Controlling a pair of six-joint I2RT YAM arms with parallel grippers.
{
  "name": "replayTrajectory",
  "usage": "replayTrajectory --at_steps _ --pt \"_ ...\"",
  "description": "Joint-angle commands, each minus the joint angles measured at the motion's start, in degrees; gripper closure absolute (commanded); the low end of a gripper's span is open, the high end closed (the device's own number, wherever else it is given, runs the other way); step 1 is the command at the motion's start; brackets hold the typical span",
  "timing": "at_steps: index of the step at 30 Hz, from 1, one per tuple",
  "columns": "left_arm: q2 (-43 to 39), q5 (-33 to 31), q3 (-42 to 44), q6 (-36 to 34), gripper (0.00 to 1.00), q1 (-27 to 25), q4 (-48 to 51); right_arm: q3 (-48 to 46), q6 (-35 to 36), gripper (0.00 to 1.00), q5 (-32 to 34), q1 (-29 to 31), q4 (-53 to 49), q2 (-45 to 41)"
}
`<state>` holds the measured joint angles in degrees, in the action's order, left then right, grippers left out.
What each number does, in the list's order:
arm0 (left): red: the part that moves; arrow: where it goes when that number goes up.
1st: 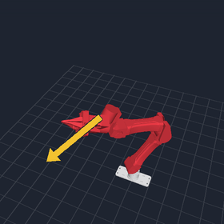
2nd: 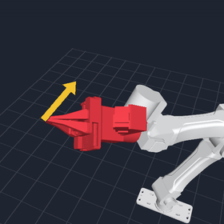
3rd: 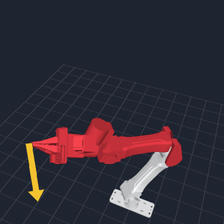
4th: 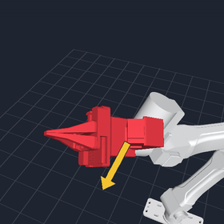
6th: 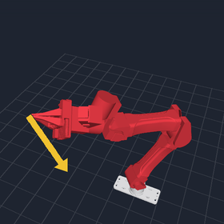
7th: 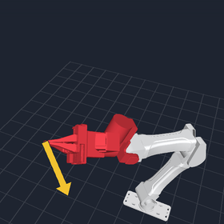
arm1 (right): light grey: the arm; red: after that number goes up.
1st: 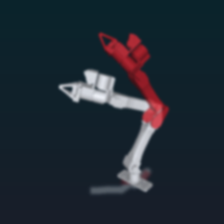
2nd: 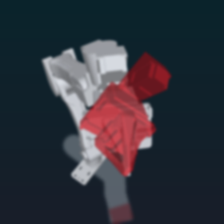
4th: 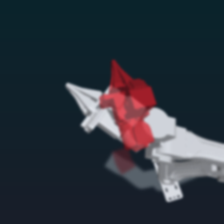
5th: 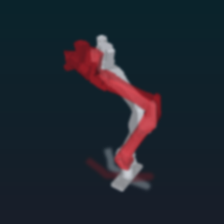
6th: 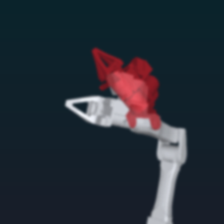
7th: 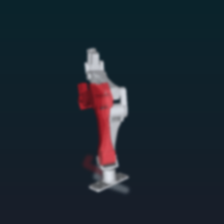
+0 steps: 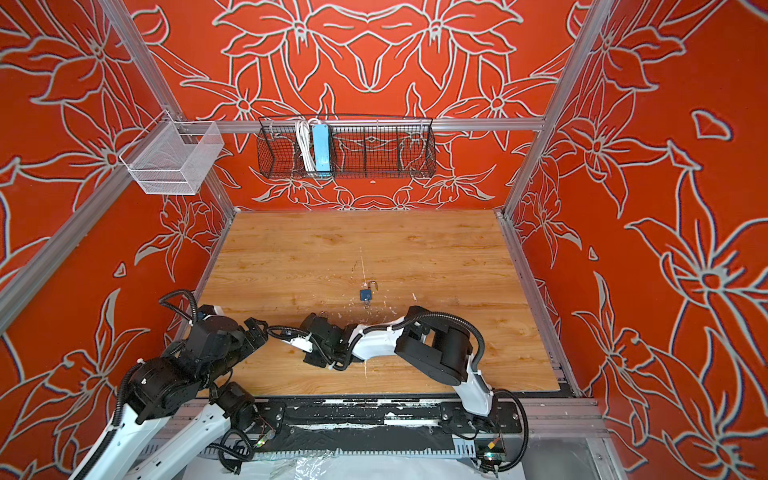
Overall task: Unlock with the key
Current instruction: 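Lift the silver key with the right gripper while the left moves toward the dark padlock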
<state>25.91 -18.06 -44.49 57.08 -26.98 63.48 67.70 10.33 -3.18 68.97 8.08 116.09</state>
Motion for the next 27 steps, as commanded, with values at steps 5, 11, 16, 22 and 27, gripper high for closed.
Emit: replayTrajectory --at_steps 5,11,16,22,27 --pt "-0.8 -1.1 -0.5 1.1 0.03 0.4 0.4 -1.0 0.1 1.0 0.5 -0.1 3.3 -0.1" --pt "-1.3 -1.0 -0.6 1.1 0.03 0.4 0.2 -2.4 -2.6 1.0 -1.0 -1.0 5.0 -2.8" --pt "-1.2 -0.8 -1.3 1.0 0.03 0.4 0.1 -5.0 -7.4 1.0 -4.5 -2.9 7.3 -6.0" --pt "-0.8 -0.2 -2.0 0.5 0.03 0.4 -1.1 -8.4 -13.2 1.0 -7.3 -5.3 8.4 -11.2" --pt "0.0 0.8 -1.7 -1.2 0.03 0.4 -4.0 -10.4 -19.2 1.0 -10.7 -8.4 6.6 -16.4"
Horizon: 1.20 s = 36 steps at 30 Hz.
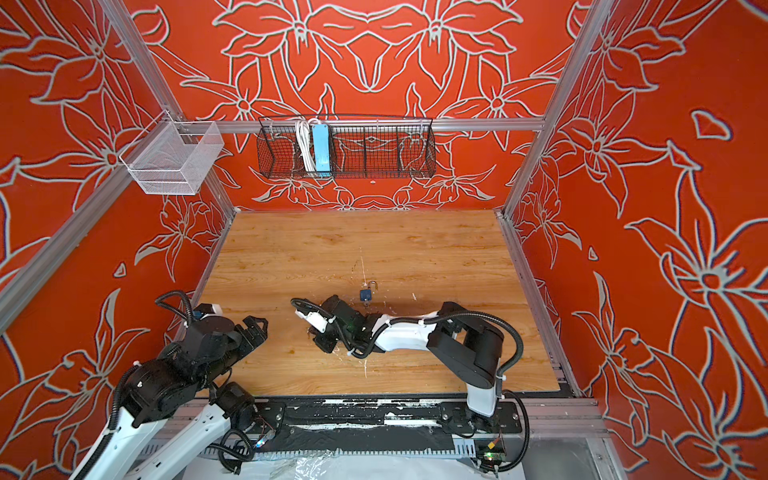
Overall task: Unlock with the key
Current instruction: 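Lift the silver key with the right gripper while the left moves toward the dark padlock, then raise the key with the right gripper while the left reaches over the dark padlock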
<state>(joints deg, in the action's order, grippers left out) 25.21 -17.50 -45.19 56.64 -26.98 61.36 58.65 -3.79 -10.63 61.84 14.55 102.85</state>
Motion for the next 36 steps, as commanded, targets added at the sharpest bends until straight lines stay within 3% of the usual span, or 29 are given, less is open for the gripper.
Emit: replayTrajectory --at_steps 1,9,17,21,29,36 --pt "1.0 0.6 -1.1 -1.2 0.03 0.3 -2.6 -1.7 -6.3 1.0 -3.8 -2.0 -0.5 -4.2" --pt "2.6 6.0 0.0 -7.9 0.0 0.4 -13.0 -2.4 -13.1 1.0 -5.3 -6.5 -10.4 -13.6" --pt "6.4 11.7 2.1 -15.1 0.08 0.4 -24.8 -2.1 -17.0 1.0 -5.9 -10.4 -19.9 -21.9" --pt "9.5 16.0 3.2 -9.8 0.1 0.3 -29.8 -2.1 -17.0 1.0 -5.1 -11.2 -23.0 -25.6" --pt "11.3 20.6 8.6 9.9 0.1 0.3 -44.4 -3.6 -14.9 1.0 -5.7 -11.3 -20.7 -28.9" --pt "13.0 22.3 11.3 21.8 0.03 0.2 -51.3 -3.6 -14.7 1.0 -9.7 -11.2 -14.2 -27.8"
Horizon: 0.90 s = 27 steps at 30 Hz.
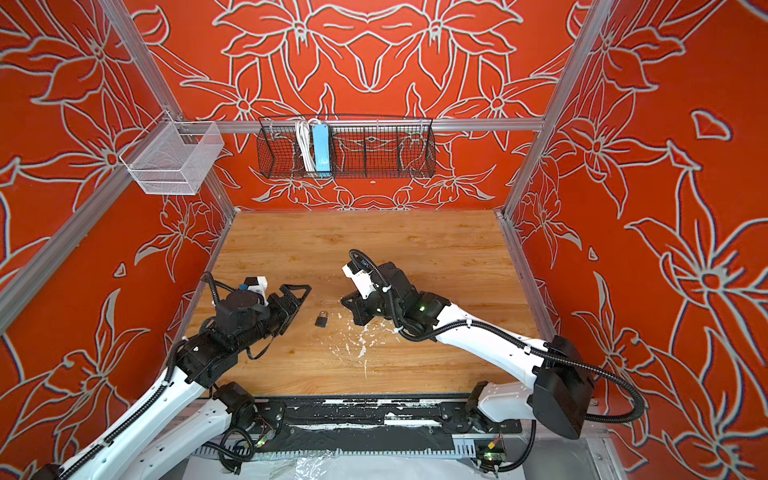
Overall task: Unlock with the key
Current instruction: 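Raise the key with the right gripper while the left reaches over the dark padlock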
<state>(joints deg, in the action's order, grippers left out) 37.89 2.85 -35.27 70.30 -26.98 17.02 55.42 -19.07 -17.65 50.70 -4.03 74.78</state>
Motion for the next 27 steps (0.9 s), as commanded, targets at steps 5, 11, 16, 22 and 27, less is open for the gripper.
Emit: replayTrajectory --at_steps 5,11,16,22,27 --pt "2.5 3.4 3.1 15.0 0.02 -0.4 -13.2 0.9 0.2 1.0 -4.9 0.4 9.7 3.1" --pt "5.0 3.3 3.7 20.6 0.03 -2.1 -18.4 4.9 2.0 1.0 -5.1 1.8 10.4 6.8" --pt "6.2 3.1 3.5 23.4 0.03 -3.1 -19.5 7.4 2.4 1.0 -6.0 2.5 11.8 9.2" --pt "8.1 4.8 3.6 25.9 0.03 -3.3 -23.1 9.5 2.8 1.0 -6.4 3.0 12.6 11.2" --pt "9.2 4.5 3.3 27.2 0.03 -3.7 -24.4 9.9 3.5 1.0 -6.1 3.4 12.8 11.6"
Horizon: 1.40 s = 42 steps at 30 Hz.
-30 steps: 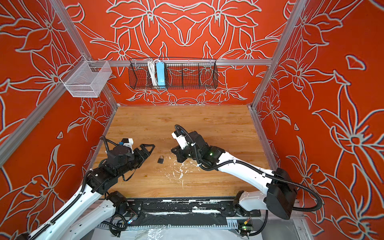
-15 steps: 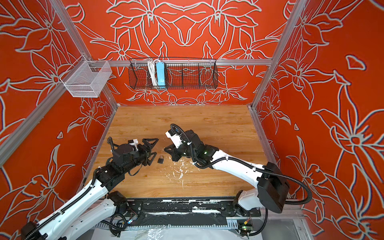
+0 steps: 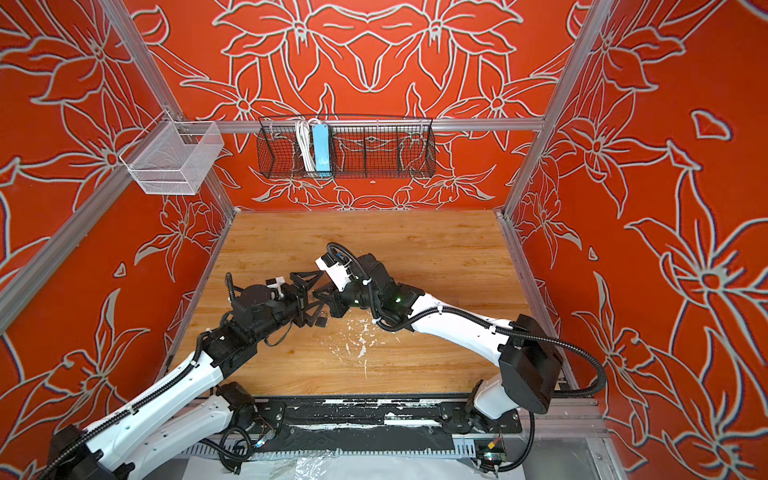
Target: Unlock with the key
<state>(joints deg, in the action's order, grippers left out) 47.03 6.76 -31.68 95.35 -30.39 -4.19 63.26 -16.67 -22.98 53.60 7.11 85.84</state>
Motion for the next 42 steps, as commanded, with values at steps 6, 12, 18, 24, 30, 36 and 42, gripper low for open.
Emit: replayTrajectory --at_steps 6,12,18,24,30,36,42 --pt "-1.0 -0.9 -1.9 1.6 0.0 -0.4 -1.0 -0.1 1.1 1.0 -2.0 0.7 2.0 0.1" --pt "-2.1 -2.1 -1.0 2.4 0.14 -0.4 -1.7 -1.6 1.9 1.0 -2.2 0.8 1.8 -1.8" --pt "-3.0 -3.3 -0.5 2.9 0.25 -0.4 -0.6 -2.9 2.4 1.0 -1.7 0.8 1.3 -3.3" --pt "-3.6 -4.3 0.3 3.9 0.33 -0.4 0.7 -4.9 2.8 1.0 0.4 0.8 1.6 -6.0" --pt "-4.7 -5.6 1.1 4.3 0.44 -0.4 1.9 -6.1 2.7 1.0 1.7 0.8 1.3 -7.7" --pt "-4.9 -6.1 1.2 4.3 0.53 -0.4 2.3 -6.4 2.6 1.0 2.6 0.8 1.0 -7.8" --pt "-4.8 -6.2 1.0 4.3 0.6 -0.4 2.6 -6.6 2.5 1.0 3.1 0.8 0.6 -7.3"
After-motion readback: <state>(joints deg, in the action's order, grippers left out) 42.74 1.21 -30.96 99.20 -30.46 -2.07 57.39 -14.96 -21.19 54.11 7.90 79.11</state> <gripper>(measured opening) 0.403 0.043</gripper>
